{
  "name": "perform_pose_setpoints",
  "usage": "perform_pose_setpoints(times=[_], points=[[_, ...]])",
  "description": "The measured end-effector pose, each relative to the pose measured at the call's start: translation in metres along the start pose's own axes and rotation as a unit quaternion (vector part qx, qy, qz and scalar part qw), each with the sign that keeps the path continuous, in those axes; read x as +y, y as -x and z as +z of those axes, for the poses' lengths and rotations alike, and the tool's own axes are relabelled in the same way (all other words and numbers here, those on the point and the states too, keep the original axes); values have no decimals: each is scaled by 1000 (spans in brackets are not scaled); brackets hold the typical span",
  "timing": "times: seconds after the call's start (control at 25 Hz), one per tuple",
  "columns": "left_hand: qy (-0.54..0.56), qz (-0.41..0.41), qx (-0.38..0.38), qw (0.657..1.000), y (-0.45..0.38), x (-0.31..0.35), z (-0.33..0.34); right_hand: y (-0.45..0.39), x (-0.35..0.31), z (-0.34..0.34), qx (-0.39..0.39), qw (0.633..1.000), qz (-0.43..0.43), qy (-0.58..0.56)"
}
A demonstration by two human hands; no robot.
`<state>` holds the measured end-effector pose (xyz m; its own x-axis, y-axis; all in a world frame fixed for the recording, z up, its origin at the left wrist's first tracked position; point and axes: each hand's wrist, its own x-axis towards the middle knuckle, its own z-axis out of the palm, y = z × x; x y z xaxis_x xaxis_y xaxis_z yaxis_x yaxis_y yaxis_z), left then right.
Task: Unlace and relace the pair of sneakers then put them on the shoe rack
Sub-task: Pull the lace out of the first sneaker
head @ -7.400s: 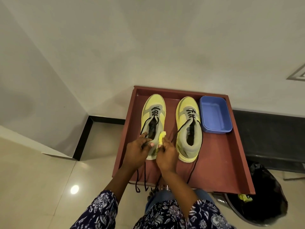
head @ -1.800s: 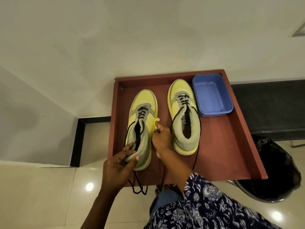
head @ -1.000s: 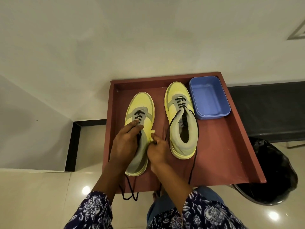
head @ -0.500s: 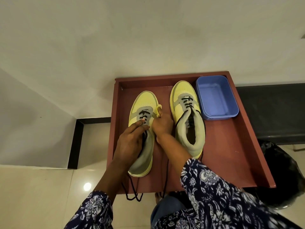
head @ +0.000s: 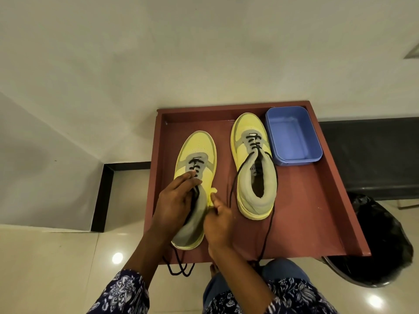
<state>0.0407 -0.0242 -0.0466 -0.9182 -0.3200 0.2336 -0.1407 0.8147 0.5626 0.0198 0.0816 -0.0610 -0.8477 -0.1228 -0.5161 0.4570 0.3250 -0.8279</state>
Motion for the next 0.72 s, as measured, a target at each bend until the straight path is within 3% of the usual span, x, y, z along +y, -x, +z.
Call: perform_pose_setpoints(times=[0.32, 0.44, 0.72], points=[[4, 10, 6, 1000, 16, -3, -1, -50, -42, 2, 8, 997, -5, 79], [-1, 15, 6, 1000, 20, -3, 0, -66, -62, 3, -14, 985, -56, 161], [-14, 7, 11, 1000, 22, -3, 0, -77, -64, -1, -59, 958, -162, 230]])
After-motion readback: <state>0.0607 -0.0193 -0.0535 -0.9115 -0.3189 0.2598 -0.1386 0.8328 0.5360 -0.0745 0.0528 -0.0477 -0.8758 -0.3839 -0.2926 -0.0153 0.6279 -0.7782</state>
